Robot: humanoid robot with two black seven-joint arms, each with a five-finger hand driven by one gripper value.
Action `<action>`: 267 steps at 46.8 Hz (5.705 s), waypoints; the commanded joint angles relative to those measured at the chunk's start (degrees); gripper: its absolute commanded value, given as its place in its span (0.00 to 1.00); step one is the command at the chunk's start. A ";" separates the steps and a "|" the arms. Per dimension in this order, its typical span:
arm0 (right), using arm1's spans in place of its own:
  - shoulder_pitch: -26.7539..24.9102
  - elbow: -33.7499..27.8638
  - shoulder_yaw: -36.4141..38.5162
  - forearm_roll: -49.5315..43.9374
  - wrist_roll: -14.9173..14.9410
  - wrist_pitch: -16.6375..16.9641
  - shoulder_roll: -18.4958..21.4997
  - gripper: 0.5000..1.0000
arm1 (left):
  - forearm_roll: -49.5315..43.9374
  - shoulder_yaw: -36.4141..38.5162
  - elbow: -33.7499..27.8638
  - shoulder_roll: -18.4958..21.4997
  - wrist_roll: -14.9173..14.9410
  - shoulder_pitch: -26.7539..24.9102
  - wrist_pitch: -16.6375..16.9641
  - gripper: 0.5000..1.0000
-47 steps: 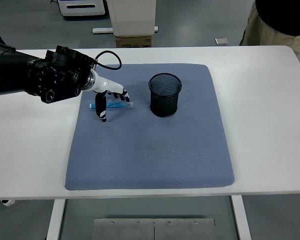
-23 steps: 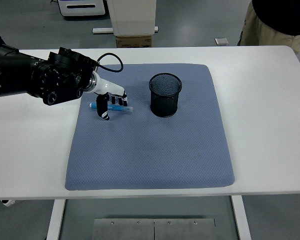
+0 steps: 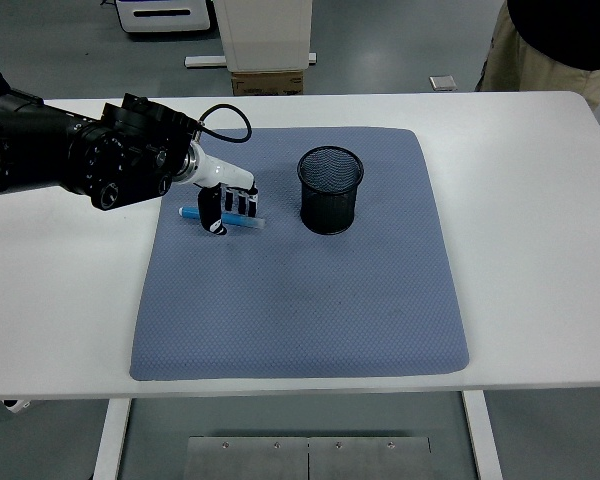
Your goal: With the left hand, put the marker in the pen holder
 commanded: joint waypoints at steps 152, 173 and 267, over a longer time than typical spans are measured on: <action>-0.04 0.01 0.00 0.00 0.00 0.02 0.00 1.00 | 0.87 -2.11 0.57 0.79 0.01 -3.65 2.52 0.00; 0.04 0.01 0.00 0.00 0.00 0.02 0.00 1.00 | 0.87 -5.97 1.27 1.06 0.01 -6.02 2.43 0.00; -0.04 0.01 0.00 0.00 0.00 -0.06 0.00 1.00 | -19.16 -24.69 1.80 -3.34 0.45 -4.17 1.46 0.00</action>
